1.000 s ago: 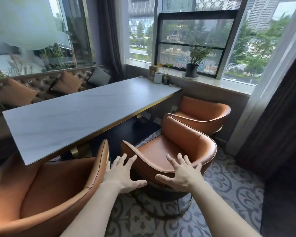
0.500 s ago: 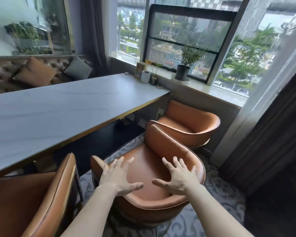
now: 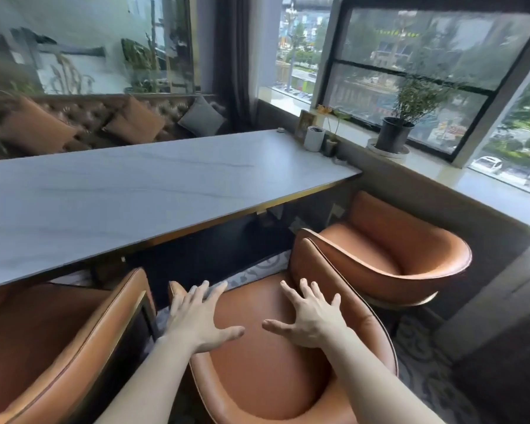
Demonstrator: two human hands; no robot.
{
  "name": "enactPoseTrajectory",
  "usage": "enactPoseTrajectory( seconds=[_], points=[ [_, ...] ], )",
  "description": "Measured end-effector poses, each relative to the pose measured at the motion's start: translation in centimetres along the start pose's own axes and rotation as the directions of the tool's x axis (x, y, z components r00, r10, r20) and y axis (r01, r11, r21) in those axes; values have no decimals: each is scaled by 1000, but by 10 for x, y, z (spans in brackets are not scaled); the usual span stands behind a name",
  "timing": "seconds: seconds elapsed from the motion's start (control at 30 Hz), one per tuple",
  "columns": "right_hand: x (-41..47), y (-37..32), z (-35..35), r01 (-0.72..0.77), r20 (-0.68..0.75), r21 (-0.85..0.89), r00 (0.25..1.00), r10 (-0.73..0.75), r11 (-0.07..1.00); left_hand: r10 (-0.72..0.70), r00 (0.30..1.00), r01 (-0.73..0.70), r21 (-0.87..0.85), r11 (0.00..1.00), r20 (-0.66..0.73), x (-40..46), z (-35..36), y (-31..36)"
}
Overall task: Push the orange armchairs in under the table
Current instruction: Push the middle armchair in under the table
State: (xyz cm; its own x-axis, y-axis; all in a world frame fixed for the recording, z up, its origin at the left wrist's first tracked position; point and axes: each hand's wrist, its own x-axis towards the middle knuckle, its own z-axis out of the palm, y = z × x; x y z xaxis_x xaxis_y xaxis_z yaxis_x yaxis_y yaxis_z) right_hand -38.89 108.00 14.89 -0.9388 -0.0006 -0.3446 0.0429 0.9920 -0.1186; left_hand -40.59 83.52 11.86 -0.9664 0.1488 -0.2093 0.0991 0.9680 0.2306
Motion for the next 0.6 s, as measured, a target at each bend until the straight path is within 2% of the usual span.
enactPoseTrajectory(
  seconds=[0.13, 0.37, 0.6],
  points=[
    [34, 43, -11, 130, 28, -37, 991, -129, 991, -145, 989, 144, -38, 989, -18, 0, 17, 36],
    [56, 89, -10, 286, 97, -64, 955, -279, 956, -302, 953, 302, -25, 953, 9, -26, 33, 91],
    [40, 112, -2, 307, 96, -76, 949, -300, 949, -324, 946, 323, -57, 945, -16, -36, 35, 120]
  ],
)
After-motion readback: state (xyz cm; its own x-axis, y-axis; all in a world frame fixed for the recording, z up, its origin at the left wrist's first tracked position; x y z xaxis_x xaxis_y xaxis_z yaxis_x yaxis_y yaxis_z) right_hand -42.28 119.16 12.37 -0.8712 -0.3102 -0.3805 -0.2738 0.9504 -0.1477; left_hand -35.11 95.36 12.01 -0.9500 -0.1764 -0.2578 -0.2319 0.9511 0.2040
